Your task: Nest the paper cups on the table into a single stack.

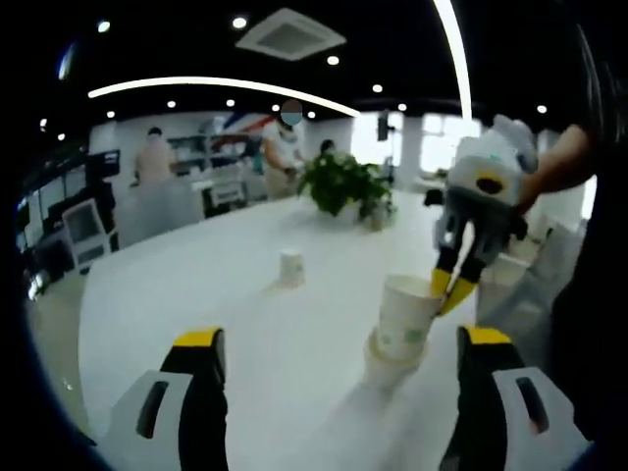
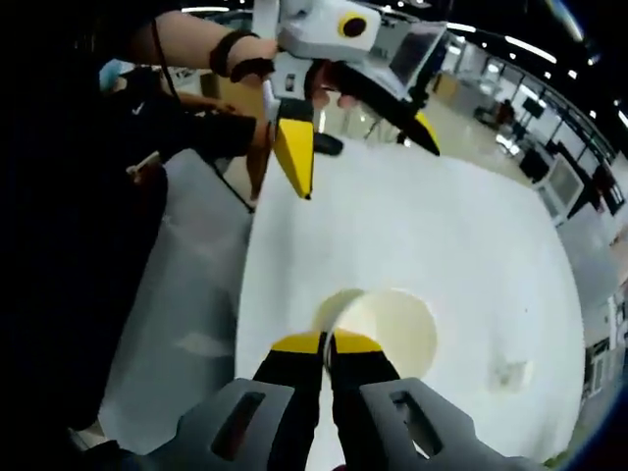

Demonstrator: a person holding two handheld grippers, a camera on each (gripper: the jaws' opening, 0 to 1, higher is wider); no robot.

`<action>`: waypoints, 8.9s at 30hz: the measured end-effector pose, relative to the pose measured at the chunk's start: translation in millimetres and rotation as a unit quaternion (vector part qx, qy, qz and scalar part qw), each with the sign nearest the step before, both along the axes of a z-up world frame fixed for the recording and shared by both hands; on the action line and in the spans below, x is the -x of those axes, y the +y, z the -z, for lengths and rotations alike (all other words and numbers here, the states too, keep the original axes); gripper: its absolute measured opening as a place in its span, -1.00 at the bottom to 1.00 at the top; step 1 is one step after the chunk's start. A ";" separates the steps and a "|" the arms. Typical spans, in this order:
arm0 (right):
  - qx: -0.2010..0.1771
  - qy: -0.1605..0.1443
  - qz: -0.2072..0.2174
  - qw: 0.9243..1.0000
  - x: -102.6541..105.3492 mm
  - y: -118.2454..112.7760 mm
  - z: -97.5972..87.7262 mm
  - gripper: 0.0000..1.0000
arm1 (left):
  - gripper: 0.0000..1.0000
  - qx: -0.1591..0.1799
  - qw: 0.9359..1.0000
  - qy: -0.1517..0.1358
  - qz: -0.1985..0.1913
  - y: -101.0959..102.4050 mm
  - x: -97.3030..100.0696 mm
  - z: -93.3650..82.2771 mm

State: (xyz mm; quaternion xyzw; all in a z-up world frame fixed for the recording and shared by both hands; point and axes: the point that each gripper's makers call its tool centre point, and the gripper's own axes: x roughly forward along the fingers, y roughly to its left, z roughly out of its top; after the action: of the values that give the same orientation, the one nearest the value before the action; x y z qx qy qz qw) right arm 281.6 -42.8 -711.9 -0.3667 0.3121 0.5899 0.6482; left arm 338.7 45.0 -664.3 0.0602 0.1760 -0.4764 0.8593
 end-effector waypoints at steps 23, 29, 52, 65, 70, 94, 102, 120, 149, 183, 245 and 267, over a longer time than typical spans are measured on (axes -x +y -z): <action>0.020 0.030 -0.005 0.999 -1.7 12.6 23.4 -1.00 | 0.91 -0.012 1.000 0.017 0.012 -2.2 11.4 13.8; 0.018 0.041 -0.002 0.999 0.8 14.9 28.8 -1.00 | 0.91 -0.011 1.000 0.018 0.008 -1.8 12.2 15.4; 0.028 0.054 0.008 0.998 8.1 8.5 49.4 -0.83 | 0.90 -0.013 1.000 0.024 0.008 -2.1 12.5 18.0; 0.009 0.061 0.039 0.997 7.9 4.3 46.9 -0.52 | 0.90 -0.002 1.000 0.028 0.000 -3.0 11.7 14.9; -0.018 0.061 0.047 0.997 10.5 3.2 38.8 -0.41 | 0.91 -0.002 0.999 0.033 -0.003 -1.4 12.1 16.3; -0.125 0.053 0.126 0.983 8.7 -0.3 9.3 0.55 | 0.91 0.021 0.999 0.039 -0.030 7.4 1.3 8.2; -0.134 0.045 0.131 0.981 16.6 -0.8 10.9 0.97 | 0.89 0.012 0.999 0.040 -0.024 6.6 2.8 11.9; -0.180 0.013 0.209 0.961 -5.6 -18.9 1.4 1.00 | 0.87 0.019 0.999 0.045 -0.020 1.4 -2.9 9.4; -0.291 -0.018 0.454 0.842 -47.6 -133.2 -4.1 1.00 | 0.83 0.014 0.998 0.050 -0.024 0.2 -13.6 7.5; -0.330 -0.040 0.512 0.792 -89.9 -199.1 33.4 1.00 | 0.82 -0.073 0.996 0.049 0.021 -82.3 -95.9 17.5; -0.429 0.015 0.537 0.726 -95.8 -250.9 83.5 1.00 | -0.19 -0.233 0.969 0.075 0.038 -244.6 -274.5 131.0; -0.433 0.005 0.536 0.725 -91.7 -252.8 64.3 1.00 | -0.23 -0.202 0.973 0.102 0.042 -247.3 -254.0 98.4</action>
State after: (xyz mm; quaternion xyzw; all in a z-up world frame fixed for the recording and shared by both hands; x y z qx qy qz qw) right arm 373.3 -295.6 -776.2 0.1852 0.1706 0.2177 0.9430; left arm 592.7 -202.4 -762.7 0.1912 0.3524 -0.4705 0.7861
